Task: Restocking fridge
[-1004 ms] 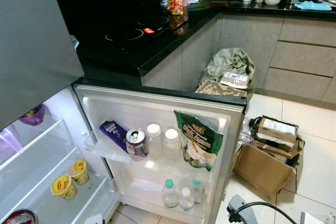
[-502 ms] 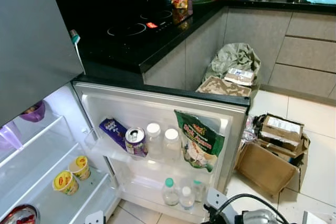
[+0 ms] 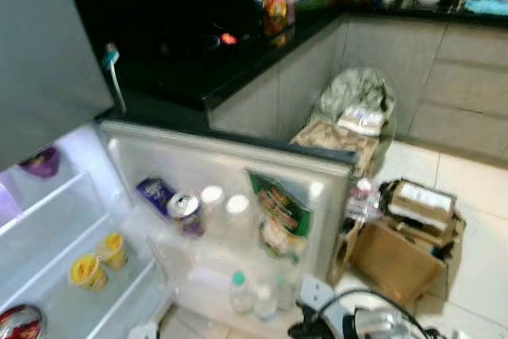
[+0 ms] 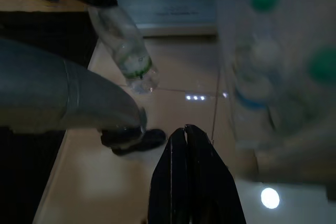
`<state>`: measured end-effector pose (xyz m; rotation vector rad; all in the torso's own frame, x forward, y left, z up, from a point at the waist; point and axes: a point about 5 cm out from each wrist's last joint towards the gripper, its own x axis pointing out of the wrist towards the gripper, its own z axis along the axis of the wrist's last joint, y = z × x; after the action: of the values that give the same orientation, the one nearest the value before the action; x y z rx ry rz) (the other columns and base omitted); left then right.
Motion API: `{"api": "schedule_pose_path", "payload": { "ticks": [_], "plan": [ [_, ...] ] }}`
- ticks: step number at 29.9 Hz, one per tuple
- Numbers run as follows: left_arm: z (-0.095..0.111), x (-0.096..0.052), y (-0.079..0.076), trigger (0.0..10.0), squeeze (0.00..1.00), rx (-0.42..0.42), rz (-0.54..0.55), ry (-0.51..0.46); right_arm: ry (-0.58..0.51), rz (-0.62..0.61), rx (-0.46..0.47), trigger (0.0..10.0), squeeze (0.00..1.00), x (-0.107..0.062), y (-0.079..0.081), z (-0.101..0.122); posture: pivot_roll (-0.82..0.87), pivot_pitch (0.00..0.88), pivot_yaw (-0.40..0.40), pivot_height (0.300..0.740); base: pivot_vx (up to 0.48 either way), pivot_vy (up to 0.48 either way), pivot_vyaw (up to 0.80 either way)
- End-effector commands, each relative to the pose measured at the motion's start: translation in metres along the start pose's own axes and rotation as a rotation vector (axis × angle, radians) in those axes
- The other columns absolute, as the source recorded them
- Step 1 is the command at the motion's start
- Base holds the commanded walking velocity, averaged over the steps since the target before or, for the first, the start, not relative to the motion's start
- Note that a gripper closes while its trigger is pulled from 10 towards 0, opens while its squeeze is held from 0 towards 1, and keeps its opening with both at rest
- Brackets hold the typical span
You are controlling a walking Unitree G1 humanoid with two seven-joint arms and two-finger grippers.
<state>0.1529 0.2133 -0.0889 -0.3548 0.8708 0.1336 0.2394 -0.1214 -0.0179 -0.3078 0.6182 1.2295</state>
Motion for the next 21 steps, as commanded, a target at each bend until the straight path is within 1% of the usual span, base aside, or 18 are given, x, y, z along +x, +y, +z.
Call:
{"api": "schedule_pose_path", "payload": {
  "ticks": [1, 7, 11, 13, 14, 16, 17, 18, 20, 21],
  "plan": [
    [0.003, -0.001, 0.004, 10.0, 0.00, 0.002, 0.018, -0.014, 0.006, 0.021, -0.017, 10.0, 0.00, 0.004, 0.004, 0.001, -0.09, 0.032, 0.035, 0.740, 0.000, 0.000, 0.00],
    [0.007, -0.001, 0.009, 10.0, 0.00, -0.001, 0.045, -0.037, 0.011, 0.060, -0.056, 10.0, 0.00, 0.007, 0.008, 0.005, -0.09, 0.037, 0.031, 0.740, 0.000, 0.000, 0.00],
    [0.017, -0.002, 0.015, 10.0, 0.00, 0.001, 0.075, -0.079, 0.021, 0.082, -0.087, 10.0, 0.00, 0.012, 0.013, 0.005, -0.09, 0.045, 0.029, 0.740, 0.000, 0.000, 0.00],
    [0.027, -0.003, 0.021, 10.0, 0.00, 0.015, 0.102, -0.120, 0.019, 0.060, -0.085, 10.0, 0.00, 0.018, 0.015, 0.008, -0.08, 0.056, 0.028, 0.740, 0.000, 0.000, 0.00],
    [0.027, -0.003, 0.021, 10.0, 0.00, 0.015, 0.102, -0.120, 0.019, 0.060, -0.085, 10.0, 0.00, 0.018, 0.015, 0.008, -0.08, 0.056, 0.028, 0.740, 0.000, 0.000, 0.00],
    [0.035, -0.003, 0.024, 10.0, 0.00, 0.037, 0.126, -0.144, 0.018, 0.016, -0.079, 10.0, 0.00, 0.023, 0.015, 0.010, -0.08, 0.064, 0.029, 0.740, 0.000, 0.000, 0.00],
    [0.035, -0.003, 0.024, 10.0, 0.00, 0.037, 0.126, -0.144, 0.018, 0.016, -0.079, 10.0, 0.00, 0.023, 0.015, 0.010, -0.08, 0.064, 0.029, 0.740, 0.000, 0.000, 0.00],
    [0.042, -0.003, 0.025, 10.0, 0.00, 0.066, 0.133, -0.164, 0.032, -0.041, -0.069, 10.0, 0.00, 0.029, 0.014, 0.010, -0.08, 0.071, 0.032, 0.740, 0.000, 0.000, 0.00],
    [0.042, -0.003, 0.025, 10.0, 0.00, 0.066, 0.133, -0.164, 0.032, -0.041, -0.069, 10.0, 0.00, 0.029, 0.014, 0.010, -0.08, 0.071, 0.032, 0.740, 0.000, 0.000, 0.00],
    [0.048, -0.002, 0.025, 10.0, 0.00, 0.075, 0.136, -0.182, 0.027, -0.064, -0.057, 10.0, 0.00, 0.032, 0.014, 0.012, -0.08, 0.071, 0.032, 0.740, 0.000, 0.000, 0.00]
  ]
}}
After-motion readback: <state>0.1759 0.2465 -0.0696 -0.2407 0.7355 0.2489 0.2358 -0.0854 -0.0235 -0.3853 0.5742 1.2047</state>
